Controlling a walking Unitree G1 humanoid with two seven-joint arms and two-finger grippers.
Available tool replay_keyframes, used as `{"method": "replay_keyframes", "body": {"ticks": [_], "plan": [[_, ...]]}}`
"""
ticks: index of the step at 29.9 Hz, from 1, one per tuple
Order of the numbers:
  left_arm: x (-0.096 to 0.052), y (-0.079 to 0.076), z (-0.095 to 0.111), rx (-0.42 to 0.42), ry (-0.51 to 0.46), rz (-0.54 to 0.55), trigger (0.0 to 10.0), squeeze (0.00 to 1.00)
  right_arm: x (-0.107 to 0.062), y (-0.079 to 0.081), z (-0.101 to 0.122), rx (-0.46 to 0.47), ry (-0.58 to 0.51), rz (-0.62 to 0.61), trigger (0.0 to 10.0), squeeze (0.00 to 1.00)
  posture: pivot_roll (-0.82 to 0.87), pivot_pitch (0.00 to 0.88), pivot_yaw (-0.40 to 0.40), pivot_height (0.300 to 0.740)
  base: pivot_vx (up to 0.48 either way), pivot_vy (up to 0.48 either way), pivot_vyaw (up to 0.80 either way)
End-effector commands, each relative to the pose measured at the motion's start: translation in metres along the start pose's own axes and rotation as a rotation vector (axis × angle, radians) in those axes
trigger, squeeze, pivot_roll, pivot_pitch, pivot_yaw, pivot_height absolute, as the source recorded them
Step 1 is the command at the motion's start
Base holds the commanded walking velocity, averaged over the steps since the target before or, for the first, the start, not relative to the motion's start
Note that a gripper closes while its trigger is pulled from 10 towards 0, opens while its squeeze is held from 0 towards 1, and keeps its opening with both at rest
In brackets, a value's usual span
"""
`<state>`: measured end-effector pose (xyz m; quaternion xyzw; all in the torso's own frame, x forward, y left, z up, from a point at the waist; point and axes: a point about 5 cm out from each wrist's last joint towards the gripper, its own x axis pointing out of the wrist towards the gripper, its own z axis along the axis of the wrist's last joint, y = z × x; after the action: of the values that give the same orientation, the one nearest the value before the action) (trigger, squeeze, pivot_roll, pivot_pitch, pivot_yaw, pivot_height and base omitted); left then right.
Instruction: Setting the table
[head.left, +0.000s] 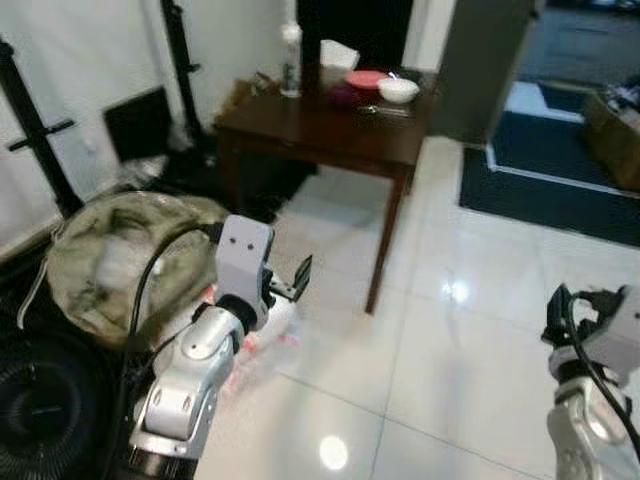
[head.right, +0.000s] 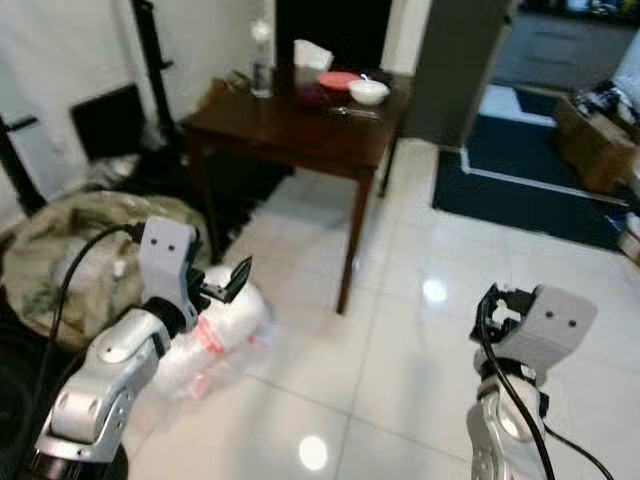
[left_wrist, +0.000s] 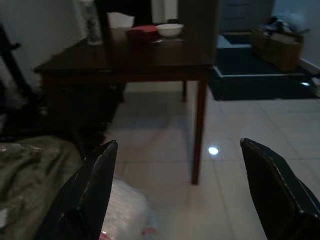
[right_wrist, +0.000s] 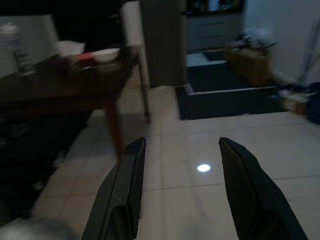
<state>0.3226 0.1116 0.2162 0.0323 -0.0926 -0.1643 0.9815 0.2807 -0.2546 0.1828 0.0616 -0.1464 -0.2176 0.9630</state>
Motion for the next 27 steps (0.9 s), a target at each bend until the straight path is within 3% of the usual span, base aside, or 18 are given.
{"method": "replay_keyframes", "body": {"ticks": [1,27], "plan": [[0.0003,-0.0028,-0.0028,-0.010,0.011,-0.013,10.0,0.00,-0.0019,-0.0076,-0.0027,-0.009,0.017,-0.025,10.0,0.00,0.02,0.080,0.054,0.740,0.480,0.000,-0.75],[0.0034,-0.0106,-0.0042,-0.020,0.007,-0.062,10.0,0.00,-0.0020,-0.0122,-0.0003,-0.024,0.013,-0.034,10.0,0.00,0.00,0.080,0.058,0.740,0.480,0.000,-0.75]]}}
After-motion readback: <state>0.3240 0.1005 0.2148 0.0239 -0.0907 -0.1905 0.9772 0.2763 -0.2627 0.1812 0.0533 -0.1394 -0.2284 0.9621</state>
